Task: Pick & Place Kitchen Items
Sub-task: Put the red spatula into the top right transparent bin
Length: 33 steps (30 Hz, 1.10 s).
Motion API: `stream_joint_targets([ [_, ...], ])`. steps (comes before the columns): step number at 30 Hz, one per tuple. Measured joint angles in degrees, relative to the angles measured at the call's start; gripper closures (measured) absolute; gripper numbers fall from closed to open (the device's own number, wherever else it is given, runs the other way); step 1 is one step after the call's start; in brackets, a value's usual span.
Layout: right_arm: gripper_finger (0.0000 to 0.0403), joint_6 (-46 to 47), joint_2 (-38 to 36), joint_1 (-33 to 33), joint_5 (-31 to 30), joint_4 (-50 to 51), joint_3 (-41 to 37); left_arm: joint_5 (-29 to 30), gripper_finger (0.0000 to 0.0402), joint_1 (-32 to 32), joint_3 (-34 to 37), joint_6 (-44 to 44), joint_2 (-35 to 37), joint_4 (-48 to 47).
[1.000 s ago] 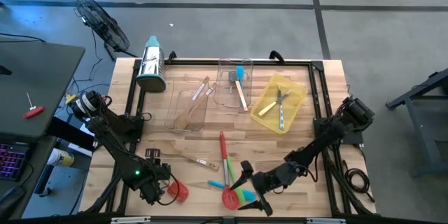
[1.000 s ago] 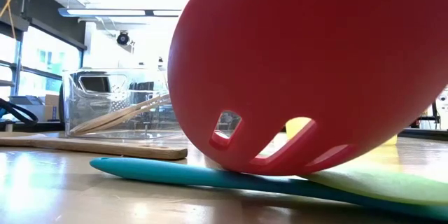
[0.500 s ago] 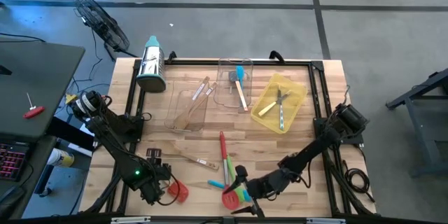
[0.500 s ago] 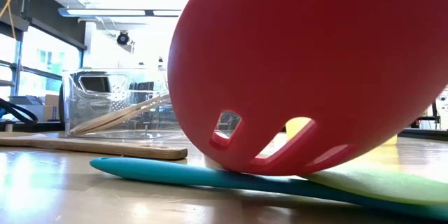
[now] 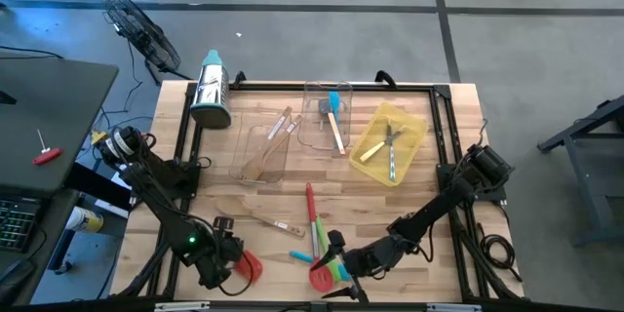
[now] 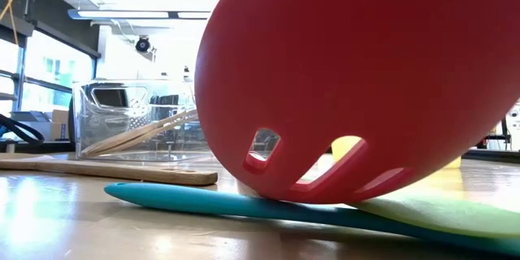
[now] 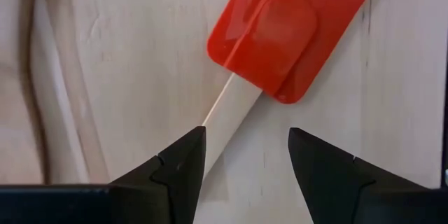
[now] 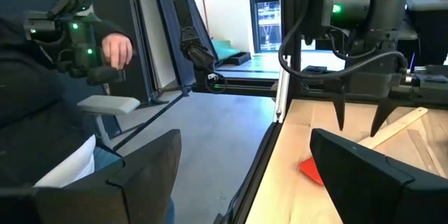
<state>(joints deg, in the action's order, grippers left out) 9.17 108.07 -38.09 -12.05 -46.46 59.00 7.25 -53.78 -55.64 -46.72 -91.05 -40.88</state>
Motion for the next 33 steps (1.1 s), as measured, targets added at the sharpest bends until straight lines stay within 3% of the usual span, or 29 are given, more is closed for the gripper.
stream_joint_targets([
  [20,0.0093,1.10,0.00,0.00,-1.30,0.02,-0.02,1.35,0.0203,-0.42,1.93,1.12,0.00,2.46],
  [33,0.0093,1.75,0.00,0.00,-1.51,1.17,-0.04,0.83,0.0203,-0.33,1.60,4.60,-6.66,2.27],
])
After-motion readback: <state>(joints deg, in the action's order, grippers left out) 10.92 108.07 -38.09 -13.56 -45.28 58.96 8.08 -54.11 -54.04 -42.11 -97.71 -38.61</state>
